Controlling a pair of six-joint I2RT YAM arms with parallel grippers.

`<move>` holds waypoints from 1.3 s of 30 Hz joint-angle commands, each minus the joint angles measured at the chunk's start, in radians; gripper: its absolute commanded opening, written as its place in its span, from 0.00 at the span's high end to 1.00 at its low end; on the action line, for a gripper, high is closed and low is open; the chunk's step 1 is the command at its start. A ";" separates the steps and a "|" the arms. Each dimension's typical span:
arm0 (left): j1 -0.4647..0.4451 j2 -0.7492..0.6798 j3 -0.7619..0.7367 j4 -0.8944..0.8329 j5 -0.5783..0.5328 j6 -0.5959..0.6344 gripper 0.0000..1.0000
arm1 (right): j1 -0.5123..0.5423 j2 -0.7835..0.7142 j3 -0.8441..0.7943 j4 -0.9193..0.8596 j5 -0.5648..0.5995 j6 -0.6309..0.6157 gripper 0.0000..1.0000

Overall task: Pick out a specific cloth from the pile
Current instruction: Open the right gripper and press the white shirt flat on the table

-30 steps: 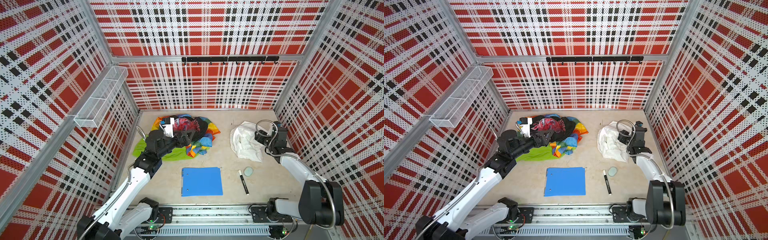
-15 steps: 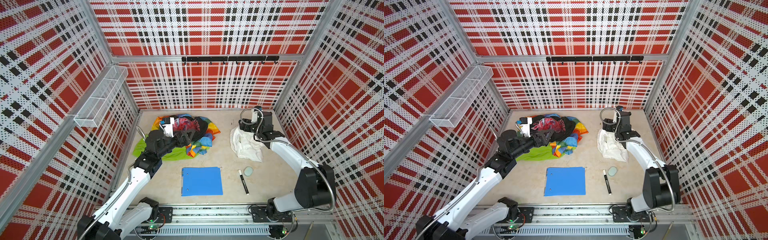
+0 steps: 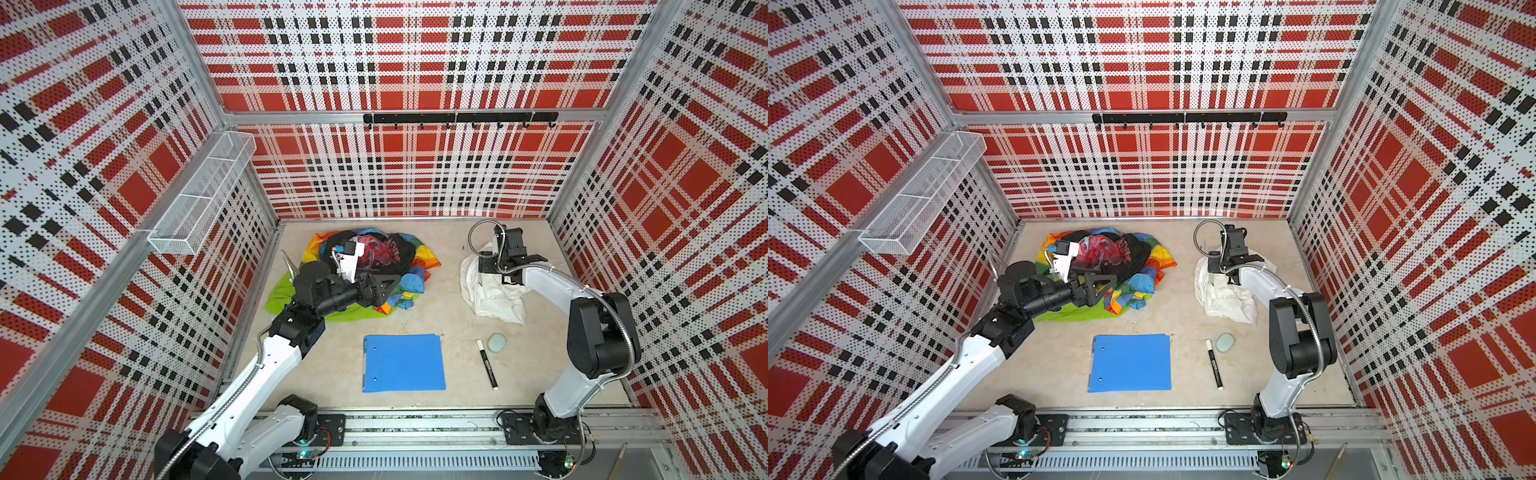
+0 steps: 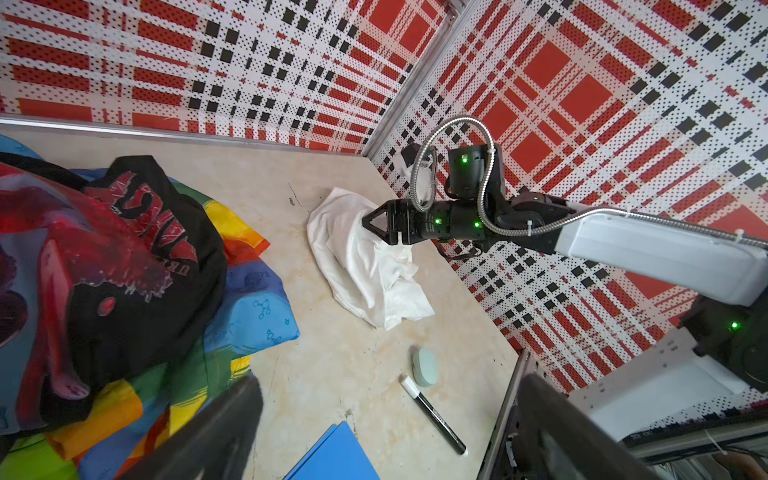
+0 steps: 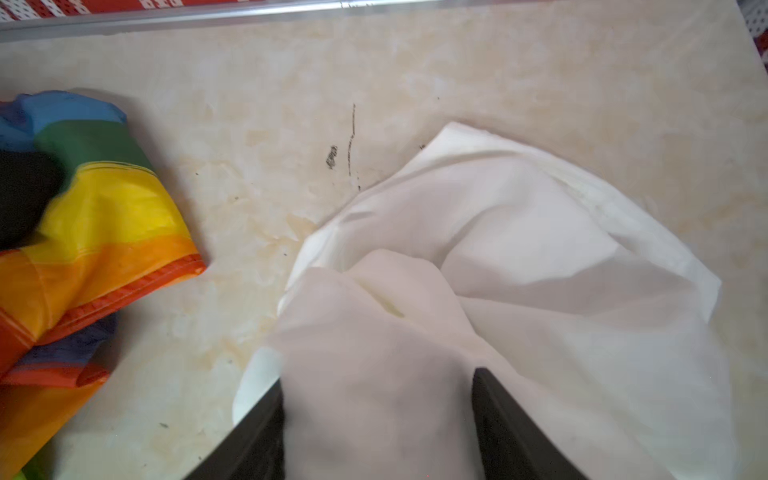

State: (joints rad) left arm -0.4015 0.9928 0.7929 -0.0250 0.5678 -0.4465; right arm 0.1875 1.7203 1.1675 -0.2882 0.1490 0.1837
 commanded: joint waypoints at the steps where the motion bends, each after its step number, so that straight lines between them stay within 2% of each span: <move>1: -0.039 0.028 0.021 -0.026 -0.031 0.041 0.01 | -0.003 -0.042 -0.071 -0.011 0.086 0.057 0.33; 4: -0.062 0.059 0.026 -0.011 -0.040 0.042 0.01 | -0.003 -0.041 -0.115 -0.003 0.109 0.084 0.33; 9: -0.085 0.099 0.029 0.012 -0.058 0.039 0.01 | -0.013 0.045 -0.122 -0.001 0.096 0.100 0.33; 10: -0.087 0.099 0.029 0.016 -0.060 0.036 0.01 | -0.014 0.065 -0.121 0.005 0.225 0.104 0.33; 11: -0.088 0.097 0.027 0.023 -0.066 0.034 0.01 | -0.015 0.082 -0.122 0.012 0.064 0.108 0.34; 15: -0.087 0.078 0.002 0.061 -0.084 0.008 0.01 | -0.022 0.132 -0.113 0.048 0.030 0.122 0.36; 22: -0.084 0.078 -0.011 0.083 -0.107 -0.007 0.01 | -0.027 0.151 -0.021 0.025 0.030 0.098 0.37; 27: -0.069 0.053 -0.027 0.097 -0.119 -0.026 0.01 | -0.023 0.016 -0.083 0.040 0.049 0.116 0.35; 31: -0.056 0.032 -0.041 0.099 -0.129 -0.031 0.01 | -0.019 -0.090 -0.200 0.080 0.038 0.158 0.30; 34: -0.047 0.026 -0.049 0.109 -0.130 -0.039 0.01 | -0.019 -0.075 -0.238 0.091 0.021 0.166 0.28; 39: -0.039 0.016 -0.045 0.111 -0.118 -0.045 0.01 | -0.019 0.013 -0.196 0.100 0.003 0.167 0.28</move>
State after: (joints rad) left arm -0.4469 1.0355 0.7517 0.0502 0.4515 -0.4801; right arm 0.1677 1.6859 0.9524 -0.2188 0.1764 0.3355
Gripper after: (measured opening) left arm 0.992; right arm 0.720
